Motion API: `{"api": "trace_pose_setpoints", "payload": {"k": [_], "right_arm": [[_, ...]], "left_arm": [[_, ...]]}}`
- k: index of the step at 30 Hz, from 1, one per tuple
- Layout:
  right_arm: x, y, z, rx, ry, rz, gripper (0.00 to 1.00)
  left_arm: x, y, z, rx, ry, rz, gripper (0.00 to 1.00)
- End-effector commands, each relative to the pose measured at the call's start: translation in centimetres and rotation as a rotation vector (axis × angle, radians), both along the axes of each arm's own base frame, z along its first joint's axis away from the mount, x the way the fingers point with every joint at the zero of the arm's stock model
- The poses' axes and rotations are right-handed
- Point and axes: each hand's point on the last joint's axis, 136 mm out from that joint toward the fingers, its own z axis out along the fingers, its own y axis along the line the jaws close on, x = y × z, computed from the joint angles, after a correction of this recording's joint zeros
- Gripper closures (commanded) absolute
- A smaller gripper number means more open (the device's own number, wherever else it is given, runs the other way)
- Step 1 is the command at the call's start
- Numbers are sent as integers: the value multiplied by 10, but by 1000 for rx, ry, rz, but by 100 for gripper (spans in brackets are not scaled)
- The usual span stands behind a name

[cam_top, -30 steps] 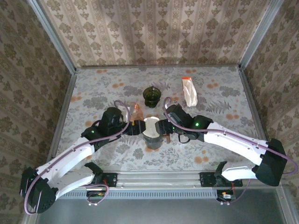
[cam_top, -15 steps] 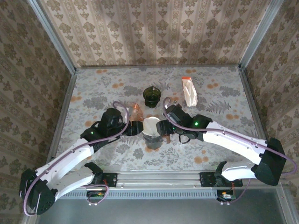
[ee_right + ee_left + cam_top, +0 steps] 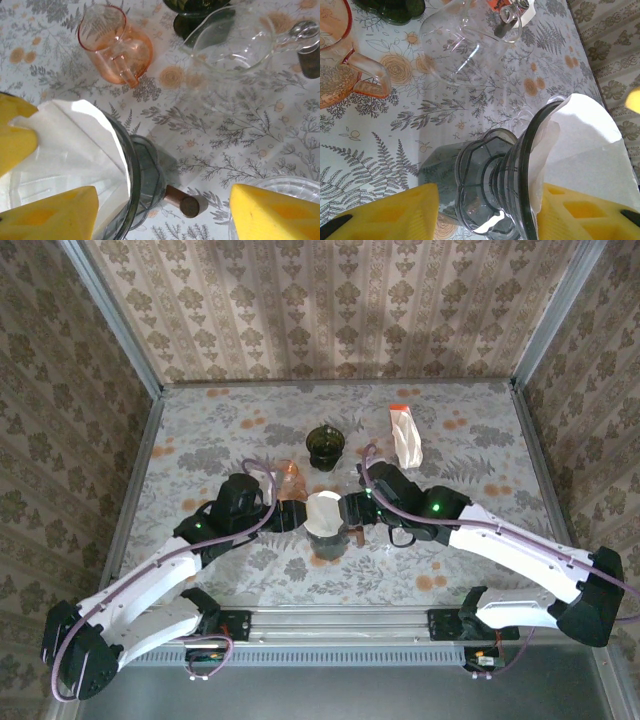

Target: Place the coffee filter in the dripper

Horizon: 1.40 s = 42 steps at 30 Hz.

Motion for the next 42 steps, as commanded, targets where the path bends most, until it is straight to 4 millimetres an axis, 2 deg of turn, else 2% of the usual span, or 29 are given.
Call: {"api": "trace_pose_setpoints", "payload": {"k": [1,7,16,22,24,27,29,34,42], "right_arm": [[-8,4,-14,-2,38,22,32],[-7,2,-22,-15,48,14,39],[-7,1,-29,-38,62,6,40],[6,11,12,-15,-21,30,26],[8,15,18,-25,-20,41,23],[8,24,10,-79,37,81,22],[8,27,-6,-142,98,102,22],[3,30,-28,-231,198,138,22],[6,31,-47,-320,259,150,23]], "left_arm": [[-1,1,-2,-15,12,8,46],[-1,2,-3,-15,13,9,46],[-1,2,2,-31,-1,14,42],[-1,0,0,-33,4,8,42],[-1,0,0,-39,2,8,42],[-1,-1,-2,-41,6,6,42],[-2,-1,-2,-42,5,3,42],[-2,-1,-2,-45,3,2,42],[-2,-2,-2,-50,3,-1,42]]}}
